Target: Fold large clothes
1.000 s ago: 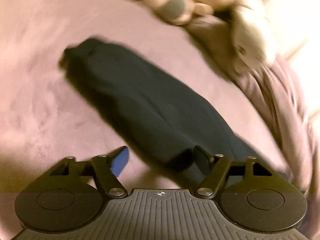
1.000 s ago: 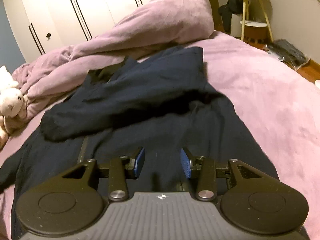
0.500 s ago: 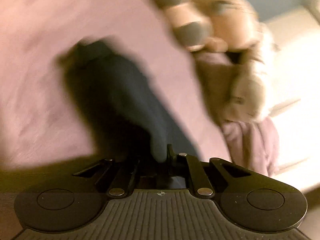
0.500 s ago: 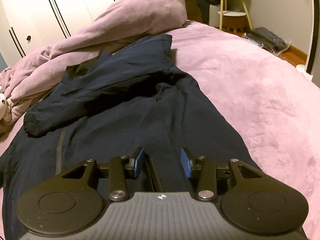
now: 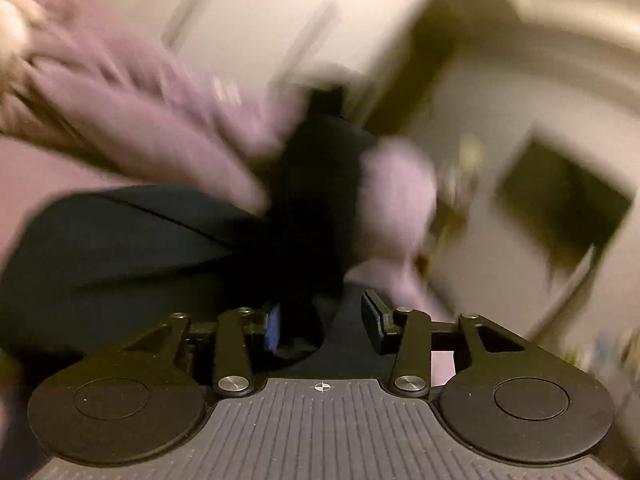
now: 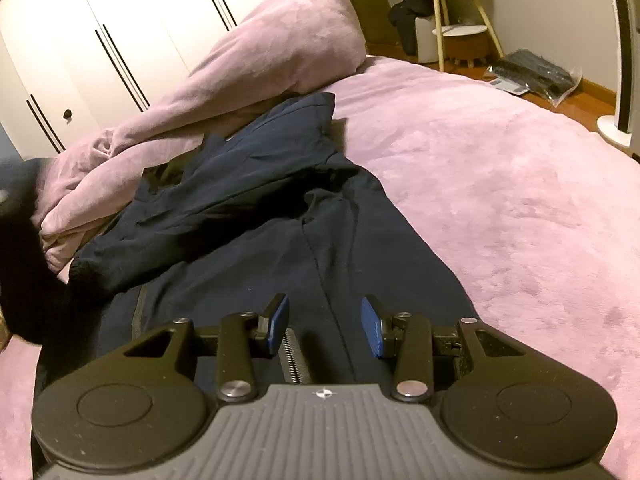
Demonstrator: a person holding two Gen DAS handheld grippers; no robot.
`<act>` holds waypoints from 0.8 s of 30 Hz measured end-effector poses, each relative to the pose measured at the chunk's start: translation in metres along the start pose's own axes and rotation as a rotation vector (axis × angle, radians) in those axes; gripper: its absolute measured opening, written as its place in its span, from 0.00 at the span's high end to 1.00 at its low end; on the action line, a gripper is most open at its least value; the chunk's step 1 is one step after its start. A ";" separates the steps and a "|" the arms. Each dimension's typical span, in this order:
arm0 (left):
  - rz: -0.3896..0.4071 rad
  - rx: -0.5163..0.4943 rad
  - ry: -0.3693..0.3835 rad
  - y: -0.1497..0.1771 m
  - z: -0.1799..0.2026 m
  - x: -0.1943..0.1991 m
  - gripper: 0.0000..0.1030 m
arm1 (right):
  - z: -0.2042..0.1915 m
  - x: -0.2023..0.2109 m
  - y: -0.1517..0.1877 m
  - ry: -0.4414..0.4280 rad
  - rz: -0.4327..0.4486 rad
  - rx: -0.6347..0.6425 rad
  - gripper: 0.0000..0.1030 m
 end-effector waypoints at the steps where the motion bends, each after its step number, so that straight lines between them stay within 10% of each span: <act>1: -0.062 -0.023 -0.050 0.018 0.000 -0.015 0.57 | 0.002 -0.001 0.000 -0.004 -0.008 0.001 0.61; 5: -0.139 -0.025 -0.196 0.047 -0.030 -0.022 0.50 | 0.003 -0.005 -0.006 -0.064 -0.027 0.003 0.61; 12: -0.024 -0.034 -0.482 0.029 -0.096 0.032 0.22 | -0.038 -0.047 -0.035 -0.276 -0.057 -0.019 0.55; 21: 0.005 -0.046 -0.607 0.036 -0.140 0.045 0.16 | -0.083 -0.136 -0.057 -0.316 -0.134 -0.043 0.44; 24: 0.000 -0.067 -0.628 0.037 -0.145 0.041 0.16 | -0.098 -0.140 -0.061 -0.318 -0.142 0.007 0.63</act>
Point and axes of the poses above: each gripper's, at about its wrist camera, not at the fingertips, and x roughly against the way its jaws point, z to its right, y to its underside, the point moved 8 cm from there along -x, roughly the way its jaws point, and after that the axes turned 9 degrees about x, right-handed, at the moved point
